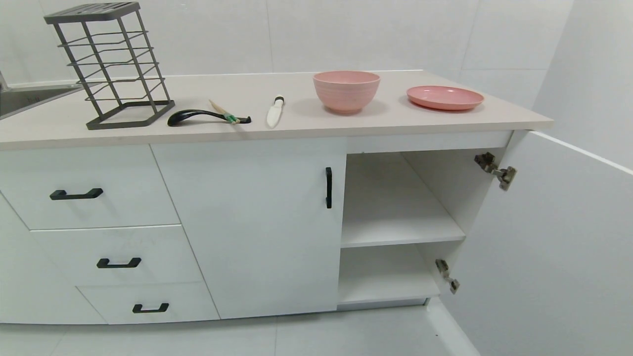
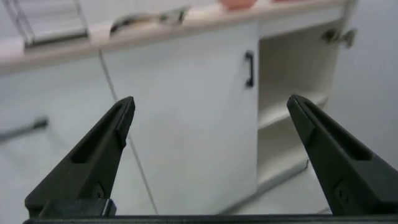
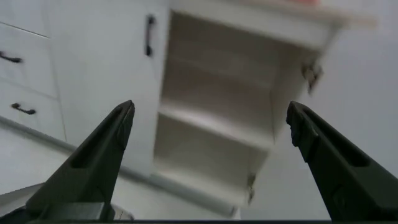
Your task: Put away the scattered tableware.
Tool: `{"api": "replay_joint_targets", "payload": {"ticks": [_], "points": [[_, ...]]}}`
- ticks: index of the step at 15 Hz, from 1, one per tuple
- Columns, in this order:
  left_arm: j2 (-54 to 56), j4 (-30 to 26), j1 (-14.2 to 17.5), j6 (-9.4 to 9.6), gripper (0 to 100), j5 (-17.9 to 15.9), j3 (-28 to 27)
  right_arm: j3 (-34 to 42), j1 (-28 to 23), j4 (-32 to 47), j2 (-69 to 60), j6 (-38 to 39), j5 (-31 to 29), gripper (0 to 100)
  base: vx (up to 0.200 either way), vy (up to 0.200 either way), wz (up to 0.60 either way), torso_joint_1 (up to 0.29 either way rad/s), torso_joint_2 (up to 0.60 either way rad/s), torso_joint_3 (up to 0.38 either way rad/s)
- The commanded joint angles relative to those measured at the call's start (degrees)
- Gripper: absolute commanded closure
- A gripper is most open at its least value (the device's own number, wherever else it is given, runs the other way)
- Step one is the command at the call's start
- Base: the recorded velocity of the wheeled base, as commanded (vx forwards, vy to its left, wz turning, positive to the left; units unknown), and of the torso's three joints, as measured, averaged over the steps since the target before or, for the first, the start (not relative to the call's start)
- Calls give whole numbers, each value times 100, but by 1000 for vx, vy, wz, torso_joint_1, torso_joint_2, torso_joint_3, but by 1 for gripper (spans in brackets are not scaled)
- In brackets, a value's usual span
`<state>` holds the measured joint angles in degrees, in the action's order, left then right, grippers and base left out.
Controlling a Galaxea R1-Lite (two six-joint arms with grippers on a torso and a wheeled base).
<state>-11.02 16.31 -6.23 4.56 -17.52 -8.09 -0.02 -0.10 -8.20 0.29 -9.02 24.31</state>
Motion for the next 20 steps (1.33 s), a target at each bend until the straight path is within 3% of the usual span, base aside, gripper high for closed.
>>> {"api": "replay_joint_targets", "payload": {"ticks": [1, 2, 3, 4, 5, 6, 7, 8, 9, 11, 17, 20], "points": [[636, -603, 350, -69, 0, 354, 809, 2, 10, 478, -29, 234, -524, 0, 0, 0, 0, 0, 0, 0], [777, -1192, 500, -69, 0, 346, 774, 2, 1, 522, -29, 419, -814, 0, 0, 0, 0, 0, 0, 0], [1102, -1543, 614, -192, 0, 346, 730, 2, 10, 504, -29, 551, -822, 0, 0, 0, 0, 0, 0, 0], [1102, -1508, 623, -315, 0, 372, 739, 2, 1, 513, -29, 744, -858, 0, 0, 0, 0, 0, 0, 0], [1102, -1455, 623, -324, 0, 451, 766, 2, 1, 513, -29, 893, -893, 0, 0, 0, 0, 0, 0, 0], [1102, -1376, 632, -219, 0, 706, 792, 2, 1, 522, -29, 920, -1156, 0, 0, 0, 0, 0, 0, 0], [1102, -1482, 632, 54, 0, 996, 809, 2, 1, 522, -29, 920, -1464, 0, 0, 0, 0, 0, 0, 0], [1102, -1587, 632, -8, 0, 1409, 809, 2, 1, 548, -29, 911, -2000, 0, 0, 0, 0, 0, 0, 0], [1102, -1605, 632, -280, 0, 1479, 809, -6, 1, 943, -29, 920, -2554, 0, 0, 0, 0, 0, 0, 0], [1102, -1614, 632, -412, 0, 1479, 809, -6, 1, 847, -29, 928, -2607, 0, 0, 0, 0, 0, 0, 0], [1102, -1622, 623, -368, 0, 1532, 809, 2, 1, 847, -29, 928, -2431, 0, 0, 0, 0, 0, 0, 0], [1102, -1631, 623, -394, 0, 1567, 809, 2, 1, 847, -29, 928, -2431, 0, 0, -200, 0, 4, 1, 2]]}}
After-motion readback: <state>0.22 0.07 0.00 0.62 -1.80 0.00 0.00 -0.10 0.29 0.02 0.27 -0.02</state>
